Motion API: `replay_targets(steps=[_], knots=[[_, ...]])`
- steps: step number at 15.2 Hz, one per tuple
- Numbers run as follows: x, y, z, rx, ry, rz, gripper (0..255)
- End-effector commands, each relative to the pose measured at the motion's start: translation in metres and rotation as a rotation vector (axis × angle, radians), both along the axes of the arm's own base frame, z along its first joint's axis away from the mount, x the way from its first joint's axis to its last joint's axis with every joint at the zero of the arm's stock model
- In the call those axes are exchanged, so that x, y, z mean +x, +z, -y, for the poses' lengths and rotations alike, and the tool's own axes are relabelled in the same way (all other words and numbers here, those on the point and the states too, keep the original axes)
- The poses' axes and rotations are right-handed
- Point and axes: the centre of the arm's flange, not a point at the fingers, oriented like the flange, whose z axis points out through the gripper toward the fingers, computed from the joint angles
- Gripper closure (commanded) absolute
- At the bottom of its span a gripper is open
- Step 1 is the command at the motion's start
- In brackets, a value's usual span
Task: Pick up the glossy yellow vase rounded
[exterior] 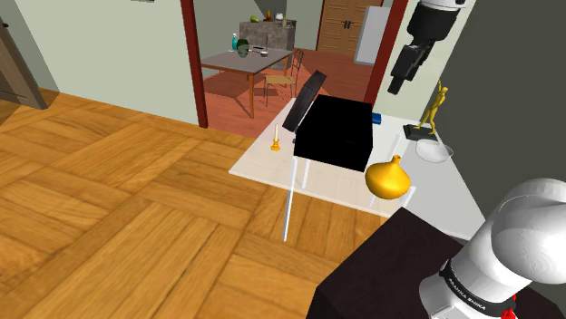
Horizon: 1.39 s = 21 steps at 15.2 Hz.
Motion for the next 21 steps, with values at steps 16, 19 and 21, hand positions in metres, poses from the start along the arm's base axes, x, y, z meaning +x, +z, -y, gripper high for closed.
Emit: replay_targets(steps=[16, 19, 21], knots=[[0.025, -0.143, 0.134, 0.009, -0.093, -0.019, 0], [0.028, -0.172, 0.161, 0.011, -0.111, -0.022, 0], [0.029, -0.191, 0.179, 0.012, -0.124, -0.025, 0]])
